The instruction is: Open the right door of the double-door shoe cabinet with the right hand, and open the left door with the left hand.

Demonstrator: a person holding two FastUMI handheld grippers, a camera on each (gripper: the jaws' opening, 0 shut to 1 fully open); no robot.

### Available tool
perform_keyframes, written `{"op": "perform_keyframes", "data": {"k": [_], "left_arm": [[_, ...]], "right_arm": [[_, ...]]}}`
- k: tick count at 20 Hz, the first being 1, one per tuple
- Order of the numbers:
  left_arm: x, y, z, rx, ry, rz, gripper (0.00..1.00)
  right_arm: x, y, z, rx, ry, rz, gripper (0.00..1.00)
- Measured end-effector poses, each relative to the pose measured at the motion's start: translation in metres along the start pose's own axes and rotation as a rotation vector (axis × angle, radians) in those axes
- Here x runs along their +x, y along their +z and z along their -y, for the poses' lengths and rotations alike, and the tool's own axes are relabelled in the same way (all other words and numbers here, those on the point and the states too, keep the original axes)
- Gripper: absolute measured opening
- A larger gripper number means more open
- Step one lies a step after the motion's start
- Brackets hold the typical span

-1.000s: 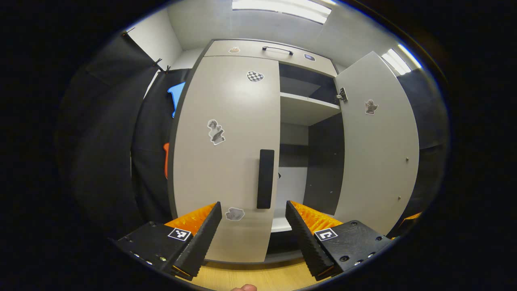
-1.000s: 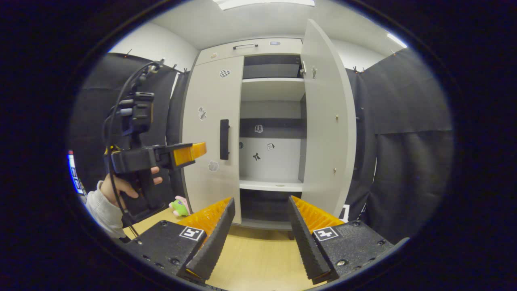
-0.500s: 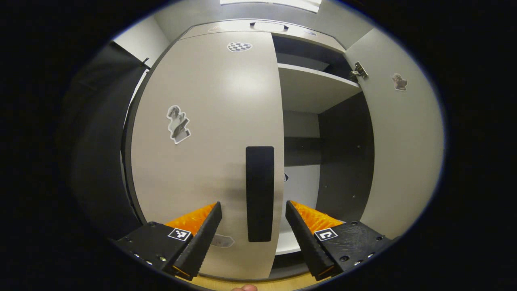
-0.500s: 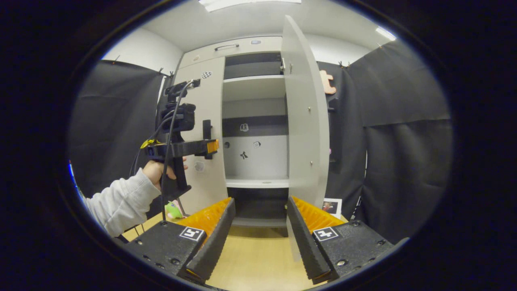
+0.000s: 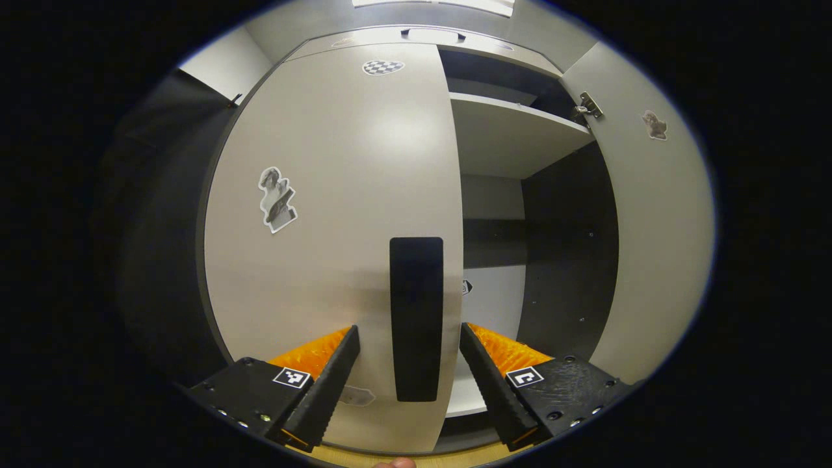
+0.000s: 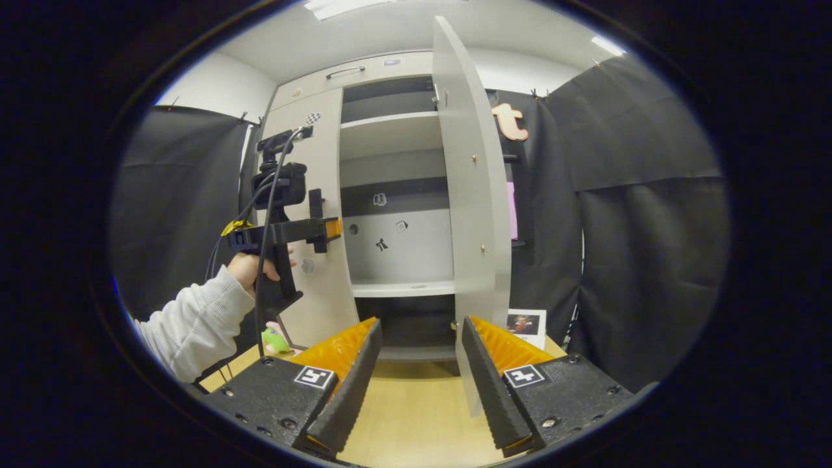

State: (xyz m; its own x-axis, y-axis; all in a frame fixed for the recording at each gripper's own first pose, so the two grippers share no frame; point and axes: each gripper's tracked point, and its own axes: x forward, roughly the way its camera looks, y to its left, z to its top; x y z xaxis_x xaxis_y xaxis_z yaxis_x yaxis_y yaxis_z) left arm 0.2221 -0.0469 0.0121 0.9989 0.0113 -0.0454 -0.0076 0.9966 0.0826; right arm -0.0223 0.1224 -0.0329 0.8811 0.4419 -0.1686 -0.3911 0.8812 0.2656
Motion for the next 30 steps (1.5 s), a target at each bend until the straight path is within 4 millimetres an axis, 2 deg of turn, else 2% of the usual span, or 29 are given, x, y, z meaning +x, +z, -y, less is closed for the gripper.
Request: {"op": "perform_keyframes", "data": {"k": [5, 6, 7, 8, 9, 10, 13, 15, 17, 18, 22, 25, 30], "left_arm": [[-0.001, 0.005, -0.006, -0.089, 0.0, 0.014, 0.9], [-0.001, 0.006, -0.006, -0.091, -0.002, 0.011, 0.78], [-0.001, 0.004, -0.002, -0.099, -0.027, 0.006, 0.65], [-0.001, 0.002, 0.005, -0.116, -0.049, -0.005, 0.47], [-0.002, 0.003, 0.007, -0.097, -0.052, -0.002, 0.54], [-0.001, 0.001, 0.005, -0.07, -0.053, -0.004, 0.31], [-0.002, 0.002, 0.005, -0.04, -0.059, 0.005, 0.14], [-0.006, 0.002, 0.005, -0.044, -0.073, -0.011, 0.13], [-0.016, 0.004, 0.005, -0.046, -0.083, -0.014, 0.13], [-0.023, 0.005, 0.005, -0.042, -0.084, -0.012, 0.13], [-0.055, 0.011, 0.0, -0.002, -0.104, -0.012, 0.13], [-0.077, 0.011, -0.01, -0.02, -0.117, -0.022, 0.13], [-0.116, 0.012, -0.036, -0.006, -0.106, -0.007, 0.13]], "right_arm": [[0.0, -0.004, 0.002, -0.005, -0.005, -0.003, 0.81], [0.0, -0.005, 0.004, -0.007, -0.006, -0.004, 0.78], [0.001, -0.005, 0.005, -0.006, -0.009, -0.007, 0.81], [0.002, -0.005, 0.005, -0.001, -0.01, -0.008, 0.81], [0.001, -0.006, 0.006, 0.004, -0.008, -0.009, 0.78], [0.002, -0.007, 0.006, 0.006, -0.008, -0.011, 0.78], [0.002, -0.009, 0.005, 0.01, -0.004, -0.014, 0.81], [0.003, -0.009, 0.004, 0.008, 0.0, -0.014, 0.78], [0.004, -0.008, 0.004, 0.002, 0.003, -0.013, 0.81], [0.003, -0.01, 0.003, 0.0, 0.003, -0.015, 0.78], [0.001, -0.014, -0.005, -0.004, 0.017, -0.027, 0.81], [0.003, -0.015, -0.012, -0.008, 0.032, -0.035, 0.78], [0.002, -0.012, -0.021, -0.022, 0.047, -0.023, 0.81]]}}
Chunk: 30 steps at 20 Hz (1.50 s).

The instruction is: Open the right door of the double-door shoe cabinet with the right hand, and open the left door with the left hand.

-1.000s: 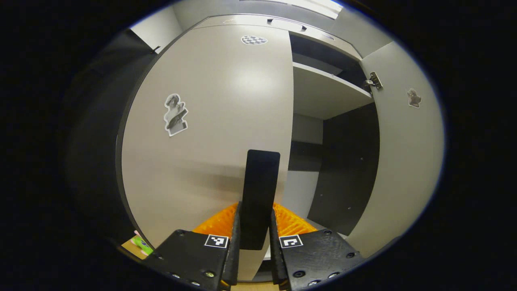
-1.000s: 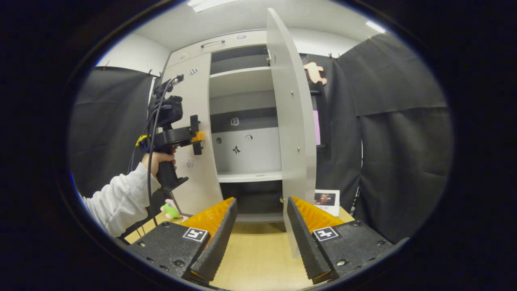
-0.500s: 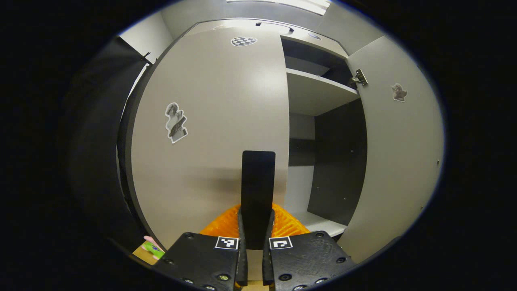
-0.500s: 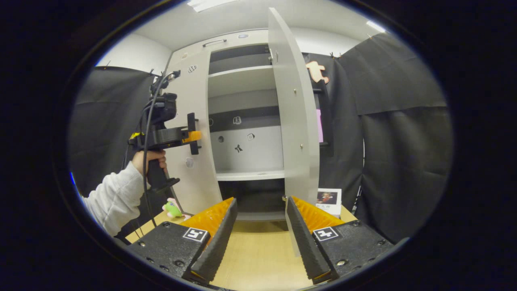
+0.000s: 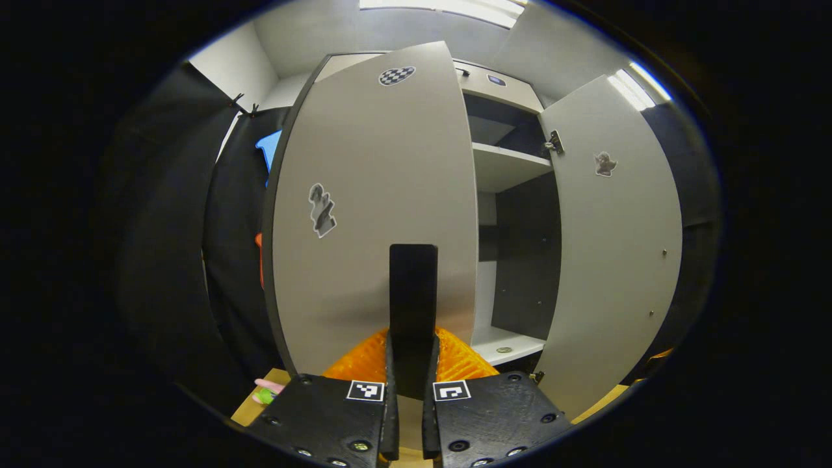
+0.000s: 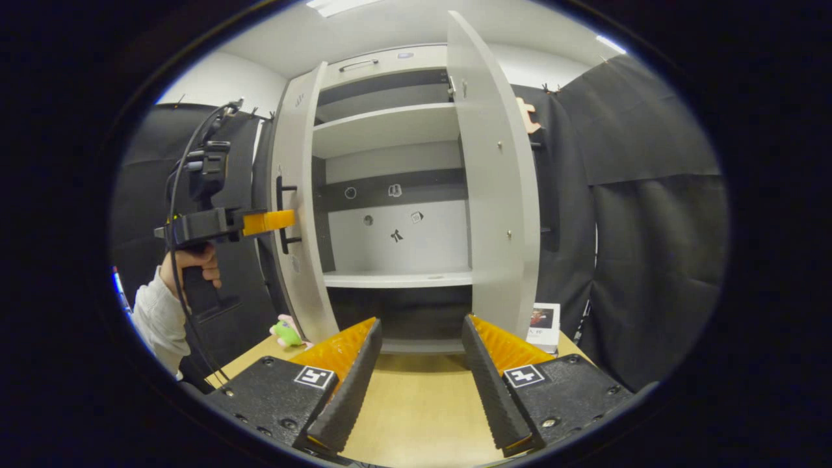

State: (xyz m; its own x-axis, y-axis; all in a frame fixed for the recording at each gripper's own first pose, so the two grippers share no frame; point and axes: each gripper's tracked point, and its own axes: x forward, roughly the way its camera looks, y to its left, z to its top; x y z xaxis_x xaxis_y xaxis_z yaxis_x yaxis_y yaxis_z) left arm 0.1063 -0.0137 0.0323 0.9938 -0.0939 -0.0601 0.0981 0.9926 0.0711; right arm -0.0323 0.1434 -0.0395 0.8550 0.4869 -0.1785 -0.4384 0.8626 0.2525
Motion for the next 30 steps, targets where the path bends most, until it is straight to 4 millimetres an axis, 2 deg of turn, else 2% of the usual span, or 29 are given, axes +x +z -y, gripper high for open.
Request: {"op": "perform_keyframes", "data": {"k": [1, 3, 4, 6, 9, 10, 11, 12, 18, 19, 20, 21, 22, 23, 24, 26, 30], "left_arm": [[-0.008, 0.001, -0.006, 0.004, 0.007, -0.001, 0.13], [-0.026, 0.002, -0.02, 0.011, 0.023, -0.001, 0.13], [-0.033, 0.001, -0.028, 0.009, 0.031, -0.003, 0.13], [-0.051, 0.002, -0.047, -0.009, 0.05, -0.002, 0.12], [-0.068, 0.002, -0.077, -0.004, 0.093, 0.004, 0.12], [-0.075, 0.003, -0.086, 0.002, 0.106, 0.002, 0.08], [-0.078, 0.003, -0.093, 0.009, 0.108, 0.0, 0.07], [-0.082, 0.003, -0.099, 0.002, 0.102, 0.0, 0.07], [-0.096, 0.011, -0.125, -0.023, 0.118, 0.023, 0.07], [-0.096, 0.011, -0.134, -0.019, 0.131, 0.024, 0.07], [-0.088, 0.007, -0.144, -0.012, 0.15, 0.019, 0.07], [-0.096, 0.009, -0.152, 0.005, 0.167, 0.018, 0.17], [-0.097, 0.009, -0.164, 0.007, 0.193, 0.02, 0.03], [-0.097, 0.01, -0.175, 0.004, 0.207, 0.017, 0.04], [-0.096, 0.009, -0.177, -0.016, 0.176, 0.022, 0.0], [-0.093, 0.009, -0.172, -0.058, 0.128, 0.035, 0.01], [-0.096, 0.002, -0.176, -0.043, 0.125, 0.008, 0.02]], "right_arm": [[0.0, 0.001, 0.0, 0.0, -0.002, 0.002, 0.78], [0.001, 0.001, -0.001, 0.007, 0.001, 0.006, 0.81], [0.003, 0.001, -0.002, 0.011, 0.001, 0.006, 0.78], [0.006, 0.0, -0.005, 0.015, 0.007, 0.0, 0.81], [0.009, -0.001, -0.014, 0.004, 0.02, -0.004, 0.78], [0.01, -0.001, -0.017, -0.001, 0.026, -0.005, 0.78], [0.012, -0.002, -0.021, -0.004, 0.033, -0.007, 0.81], [0.012, -0.002, -0.025, -0.007, 0.04, -0.011, 0.78], [0.015, -0.004, -0.043, -0.03, 0.061, -0.015, 0.81], [0.014, -0.005, -0.045, -0.031, 0.065, -0.017, 0.81], [0.014, -0.007, -0.046, -0.032, 0.065, -0.019, 0.81], [0.014, -0.008, -0.046, -0.034, 0.065, -0.023, 0.81], [0.013, -0.01, -0.047, -0.037, 0.063, -0.028, 0.81], [0.013, -0.011, -0.047, -0.039, 0.061, -0.031, 0.81], [0.013, -0.012, -0.046, -0.04, 0.057, -0.033, 0.81], [0.012, -0.015, -0.044, -0.04, 0.05, -0.039, 0.81], [0.009, -0.014, -0.042, -0.046, 0.035, -0.039, 0.81]]}}
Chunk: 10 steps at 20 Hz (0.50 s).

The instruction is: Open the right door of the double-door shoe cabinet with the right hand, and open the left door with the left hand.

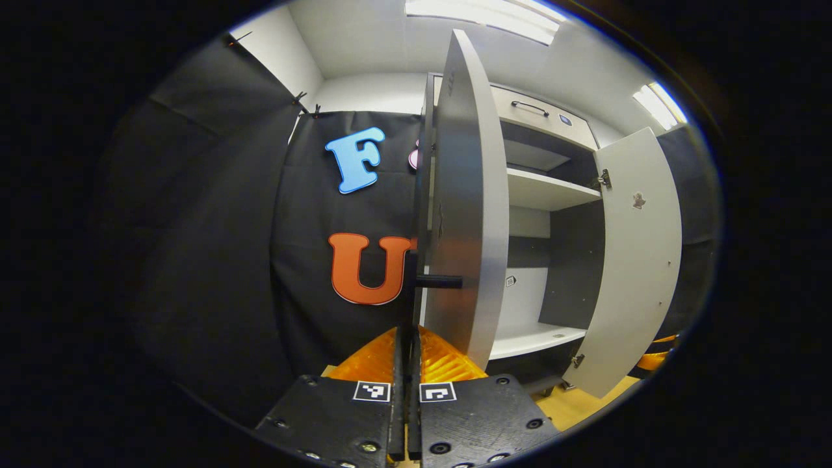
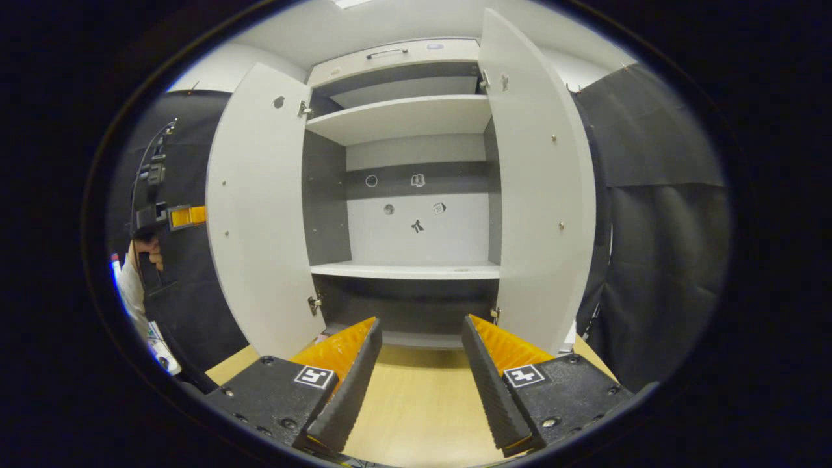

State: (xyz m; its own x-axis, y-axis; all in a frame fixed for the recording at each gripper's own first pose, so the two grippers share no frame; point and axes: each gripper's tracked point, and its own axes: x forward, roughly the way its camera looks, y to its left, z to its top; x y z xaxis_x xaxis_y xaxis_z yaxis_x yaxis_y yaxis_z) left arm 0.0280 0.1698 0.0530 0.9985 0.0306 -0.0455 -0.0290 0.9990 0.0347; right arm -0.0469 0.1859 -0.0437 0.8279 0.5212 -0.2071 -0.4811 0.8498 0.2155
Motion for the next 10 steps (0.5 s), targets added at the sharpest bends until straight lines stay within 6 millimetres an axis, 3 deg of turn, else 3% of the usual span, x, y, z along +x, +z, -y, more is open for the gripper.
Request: {"op": "perform_keyframes", "data": {"k": [3, 4, 7, 9, 10], "left_arm": [[-0.035, 0.002, 0.003, 0.018, 0.054, 0.006, 0.03], [-0.048, 0.004, 0.013, 0.029, 0.054, 0.014, 0.02], [-0.062, 0.003, 0.069, 0.01, -0.008, 0.045, 0.0], [-0.059, -0.016, 0.11, -0.014, -0.072, 0.012, 0.0], [-0.058, -0.028, 0.121, -0.013, -0.076, -0.008, 0.0]], "right_arm": [[-0.002, -0.001, 0.006, -0.009, -0.019, -0.004, 0.81], [-0.002, -0.003, 0.01, -0.011, -0.029, -0.005, 0.81], [-0.001, 0.0, 0.018, -0.018, -0.052, -0.009, 0.81], [-0.003, 0.007, 0.024, -0.029, -0.067, 0.011, 0.78], [-0.006, 0.011, 0.026, -0.032, -0.075, 0.026, 0.78]]}}
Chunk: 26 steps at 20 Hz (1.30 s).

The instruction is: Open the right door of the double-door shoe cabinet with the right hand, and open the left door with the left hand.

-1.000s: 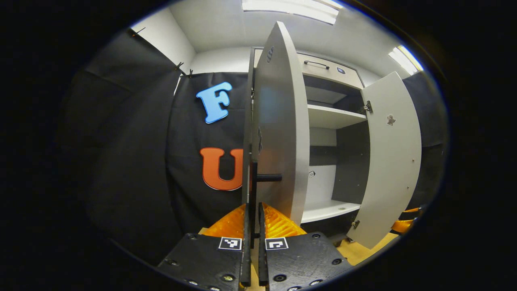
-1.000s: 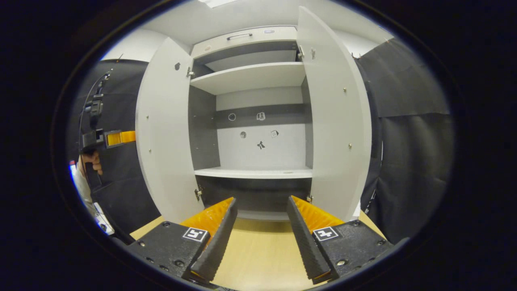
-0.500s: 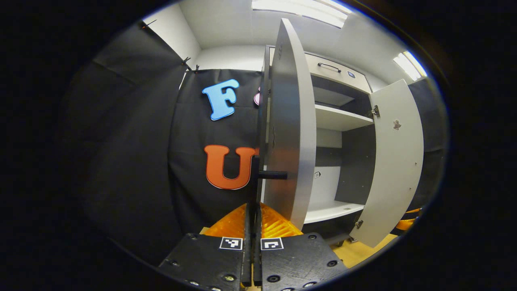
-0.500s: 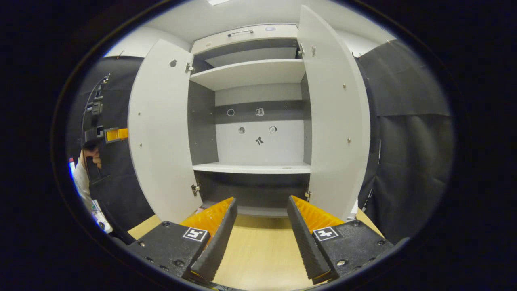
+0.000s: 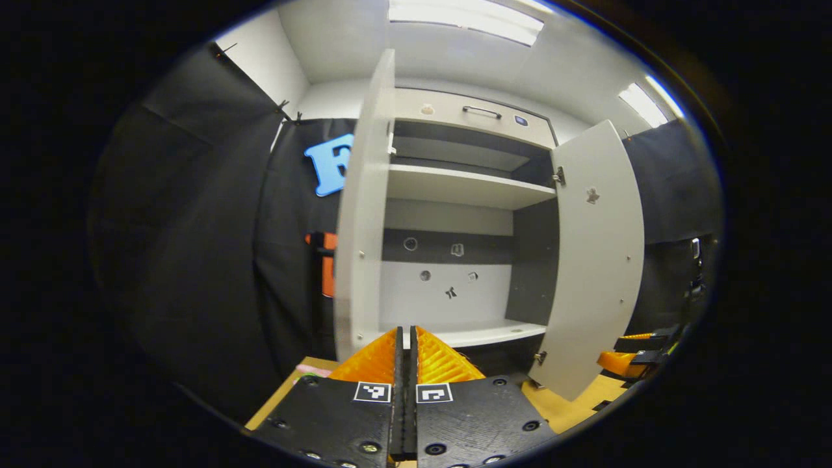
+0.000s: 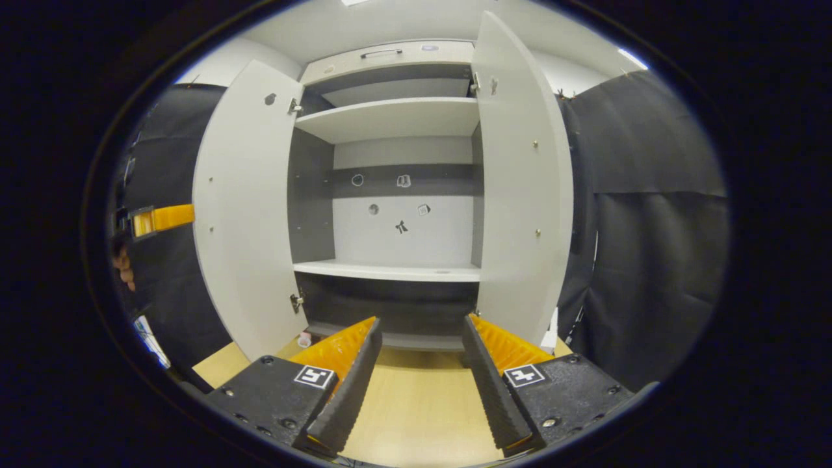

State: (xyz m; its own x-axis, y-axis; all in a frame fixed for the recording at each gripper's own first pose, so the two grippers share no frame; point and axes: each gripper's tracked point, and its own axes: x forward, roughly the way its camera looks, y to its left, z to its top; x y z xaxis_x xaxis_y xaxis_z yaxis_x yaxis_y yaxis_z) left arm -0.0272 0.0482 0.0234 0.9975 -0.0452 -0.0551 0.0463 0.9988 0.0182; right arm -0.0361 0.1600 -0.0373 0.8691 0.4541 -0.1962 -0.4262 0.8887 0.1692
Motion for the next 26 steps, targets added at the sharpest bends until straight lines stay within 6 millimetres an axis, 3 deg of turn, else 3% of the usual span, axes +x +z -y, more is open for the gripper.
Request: {"op": "perform_keyframes", "data": {"k": [5, 7, 10, 12, 13, 14, 18, 26], "left_arm": [[0.022, -0.037, 0.034, -0.025, 0.01, -0.038, 0.01], [0.025, -0.045, 0.049, -0.042, -0.025, -0.055, 0.01], [0.027, -0.05, 0.056, 0.0, -0.029, -0.062, 0.08], [0.025, -0.053, 0.063, 0.026, -0.033, -0.065, 0.35], [0.026, -0.049, 0.065, 0.033, -0.033, -0.047, 0.61], [0.026, -0.047, 0.067, 0.034, -0.032, -0.034, 0.72], [0.025, -0.044, 0.069, 0.026, -0.015, -0.021, 0.81], [0.021, -0.043, 0.065, 0.045, 0.014, -0.021, 0.81]], "right_arm": [[-0.008, 0.007, 0.001, -0.014, 0.002, 0.028, 0.81], [-0.012, 0.007, 0.005, -0.011, -0.005, 0.034, 0.81], [-0.015, 0.009, 0.011, -0.012, -0.018, 0.045, 0.81], [-0.015, 0.009, 0.013, -0.008, -0.021, 0.052, 0.81], [-0.015, 0.009, 0.013, -0.005, -0.02, 0.051, 0.81], [-0.014, 0.008, 0.014, -0.002, -0.021, 0.05, 0.78], [-0.01, 0.006, 0.015, 0.008, -0.015, 0.044, 0.81], [-0.006, 0.006, 0.013, 0.012, 0.006, 0.054, 0.81]]}}
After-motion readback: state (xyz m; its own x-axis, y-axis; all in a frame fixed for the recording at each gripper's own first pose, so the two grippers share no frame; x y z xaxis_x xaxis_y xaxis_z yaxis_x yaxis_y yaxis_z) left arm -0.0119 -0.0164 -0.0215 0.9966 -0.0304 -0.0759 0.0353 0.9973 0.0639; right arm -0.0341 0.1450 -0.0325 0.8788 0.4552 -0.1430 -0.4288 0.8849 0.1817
